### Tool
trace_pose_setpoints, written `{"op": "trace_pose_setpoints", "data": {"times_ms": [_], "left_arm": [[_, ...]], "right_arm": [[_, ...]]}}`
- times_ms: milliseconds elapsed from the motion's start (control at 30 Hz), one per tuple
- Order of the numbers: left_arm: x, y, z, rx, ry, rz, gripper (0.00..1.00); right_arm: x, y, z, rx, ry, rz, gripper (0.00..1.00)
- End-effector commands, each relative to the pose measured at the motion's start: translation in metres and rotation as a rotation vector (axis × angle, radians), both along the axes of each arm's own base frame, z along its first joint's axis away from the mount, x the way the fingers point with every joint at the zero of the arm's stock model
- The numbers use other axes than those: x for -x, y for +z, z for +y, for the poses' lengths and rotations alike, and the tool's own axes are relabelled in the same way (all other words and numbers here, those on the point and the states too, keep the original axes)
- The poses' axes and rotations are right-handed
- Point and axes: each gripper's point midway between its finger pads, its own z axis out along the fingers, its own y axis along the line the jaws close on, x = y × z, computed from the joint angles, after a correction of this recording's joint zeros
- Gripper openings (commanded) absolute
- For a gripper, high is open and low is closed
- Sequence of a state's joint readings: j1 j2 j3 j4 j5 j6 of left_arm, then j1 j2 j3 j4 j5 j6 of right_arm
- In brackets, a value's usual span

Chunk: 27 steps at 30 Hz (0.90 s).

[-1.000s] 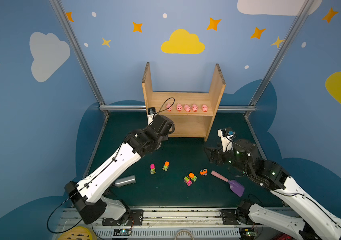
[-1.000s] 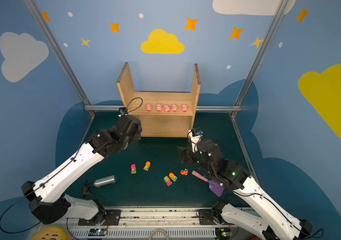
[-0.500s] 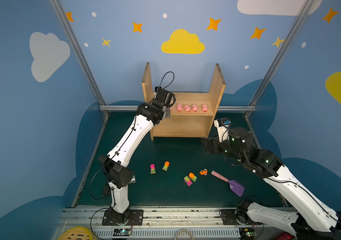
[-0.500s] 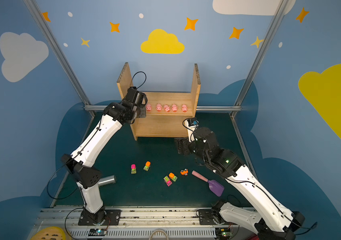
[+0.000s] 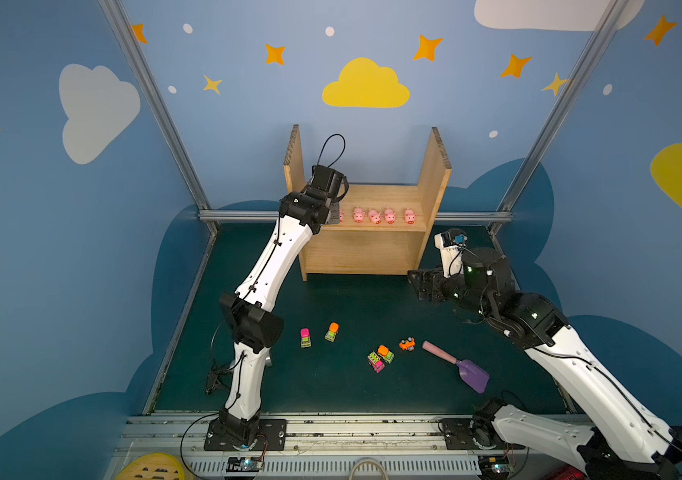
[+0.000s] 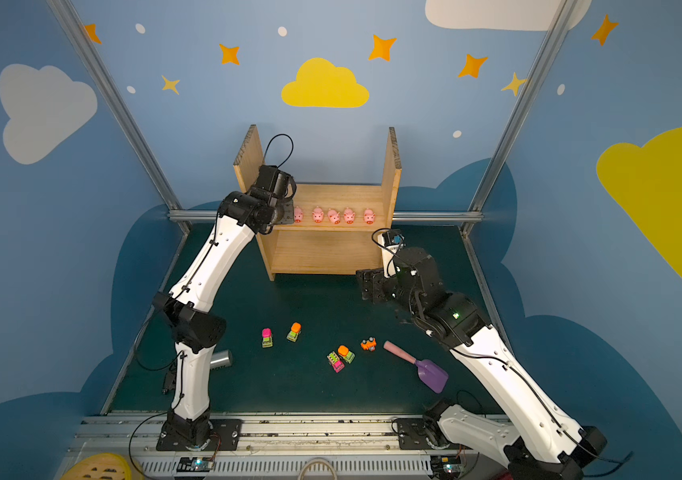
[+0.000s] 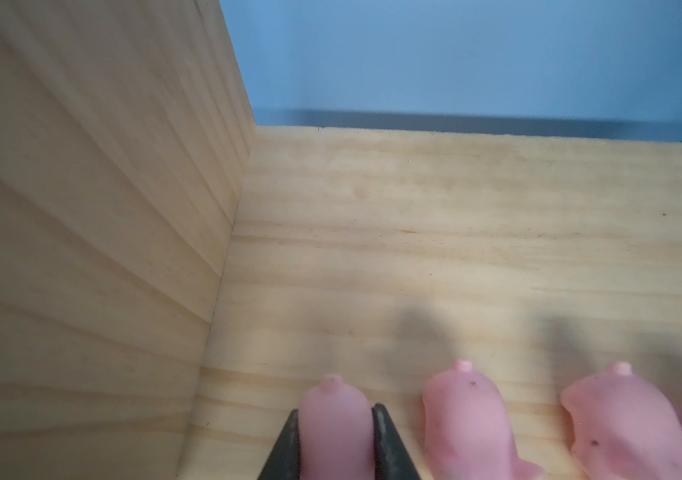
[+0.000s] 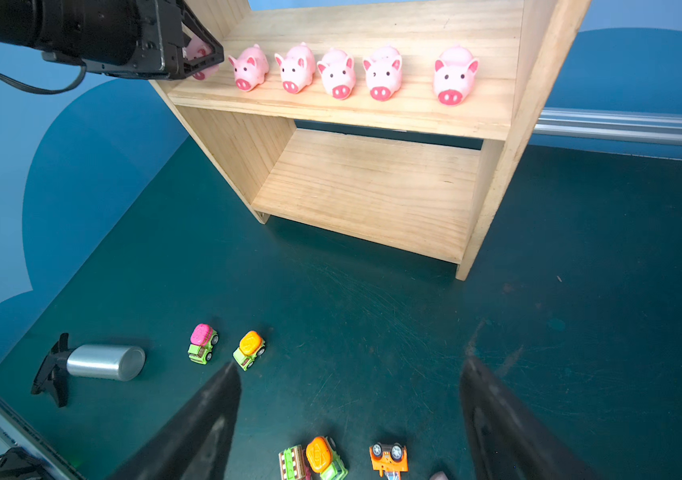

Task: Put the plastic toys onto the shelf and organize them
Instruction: 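Carry the pink pig with the left gripper up to the upper shelf, then lower the pig beside the pig row and open the left gripper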

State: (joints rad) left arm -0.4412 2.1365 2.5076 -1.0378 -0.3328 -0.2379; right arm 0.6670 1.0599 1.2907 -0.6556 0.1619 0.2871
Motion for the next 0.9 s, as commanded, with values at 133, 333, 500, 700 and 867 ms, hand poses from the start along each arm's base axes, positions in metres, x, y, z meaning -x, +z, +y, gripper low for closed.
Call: {"op": "trace_pose_setpoints", "data": {"times_ms": [133,333,500,700,867], "left_arm": [[-0.003,-0.005,0.006,-0.008,-0.011,0.021,0.28],[-0.009,-0.007,0.008,0.001,-0.013,0.019,0.4],[-0.012,-0.008,0.006,0.008,-0.024,0.016,0.48],[-0.01,0.001,0.006,0.02,-0.027,0.002,0.56],[-0.008,0.014,0.011,0.003,-0.025,-0.03,0.63]], "right_arm": [[-0.008,0.007,0.0,-0.024,0.005,-0.002,0.81],[-0.013,0.006,0.0,-0.033,0.004,0.007,0.81],[-0.015,0.005,-0.004,-0.036,-0.008,0.008,0.81],[-0.017,0.006,-0.005,-0.047,-0.01,0.011,0.81],[-0.017,0.004,-0.006,-0.053,-0.012,0.021,0.81]]}}
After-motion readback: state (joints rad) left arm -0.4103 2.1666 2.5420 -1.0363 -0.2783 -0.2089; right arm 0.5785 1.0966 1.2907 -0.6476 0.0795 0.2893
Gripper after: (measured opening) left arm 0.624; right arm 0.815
